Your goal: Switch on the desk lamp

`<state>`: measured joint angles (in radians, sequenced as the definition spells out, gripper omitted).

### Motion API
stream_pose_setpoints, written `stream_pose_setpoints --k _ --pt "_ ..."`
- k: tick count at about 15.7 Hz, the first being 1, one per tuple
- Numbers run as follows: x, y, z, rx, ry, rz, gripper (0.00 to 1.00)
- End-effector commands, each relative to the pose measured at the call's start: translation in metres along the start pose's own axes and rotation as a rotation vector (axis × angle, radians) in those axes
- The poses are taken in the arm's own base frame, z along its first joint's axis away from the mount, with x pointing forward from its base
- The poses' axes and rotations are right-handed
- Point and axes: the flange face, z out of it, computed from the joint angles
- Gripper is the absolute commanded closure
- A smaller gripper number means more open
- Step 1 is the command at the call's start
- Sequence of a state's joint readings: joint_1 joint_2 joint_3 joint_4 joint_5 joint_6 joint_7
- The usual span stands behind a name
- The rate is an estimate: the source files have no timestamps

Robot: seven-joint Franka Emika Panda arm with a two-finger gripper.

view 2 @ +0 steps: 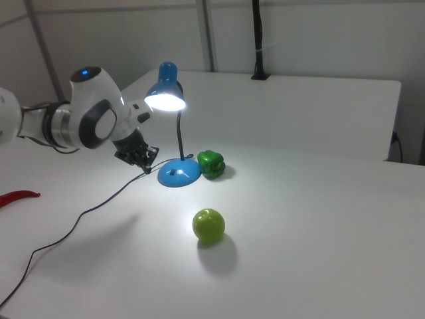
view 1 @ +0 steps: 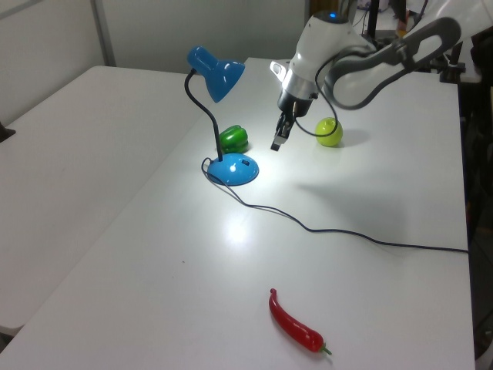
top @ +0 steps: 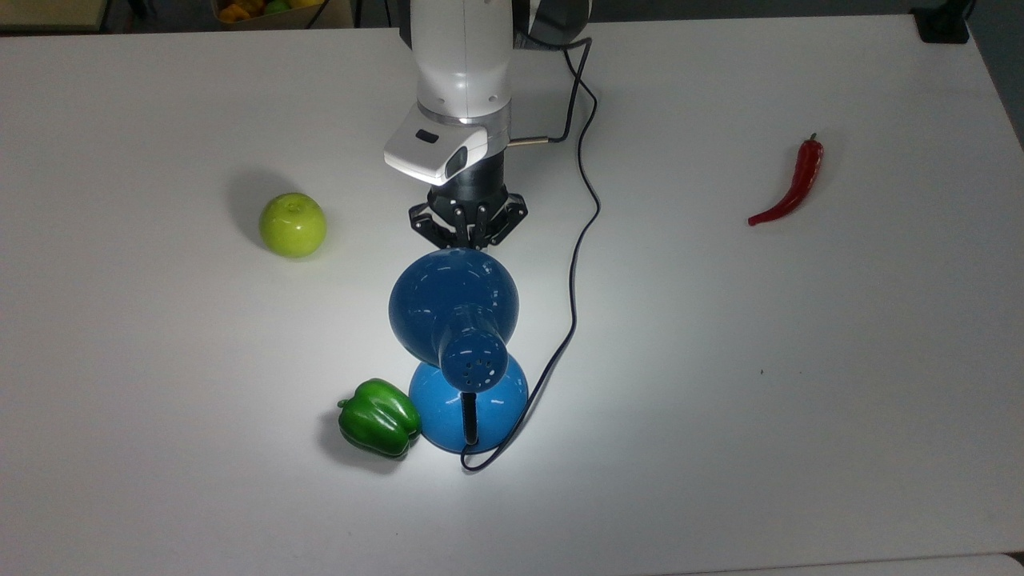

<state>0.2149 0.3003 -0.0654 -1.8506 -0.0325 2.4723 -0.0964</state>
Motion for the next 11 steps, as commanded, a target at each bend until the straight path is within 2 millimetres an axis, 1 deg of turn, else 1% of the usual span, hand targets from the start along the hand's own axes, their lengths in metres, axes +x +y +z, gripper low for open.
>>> stream_pose_setpoints --k 1,2,3,4,5,6,8,11 --pt "-0.021 -0.005 -0.052 0.022 -0.134 0.005 0.77" --pt "-0.025 -0.005 -0.067 0.026 -0.161 0.01 0.65" --pt "-0.029 -0.003 -0.08 0.029 -0.183 0.01 0.47" --pt "-0.033 -0.004 -0.092 0.032 -0.201 0.009 0.38" --pt "-0.036 -0.003 -0.103 0.034 -0.216 0.013 0.23" --pt "-0.038 -0.002 -0.117 0.035 -0.223 0.015 0.0" --pt "-0.042 0.001 -0.147 0.038 -0.249 0.021 0.0" --pt "-0.04 0.005 -0.193 0.065 -0.309 0.037 0.0"
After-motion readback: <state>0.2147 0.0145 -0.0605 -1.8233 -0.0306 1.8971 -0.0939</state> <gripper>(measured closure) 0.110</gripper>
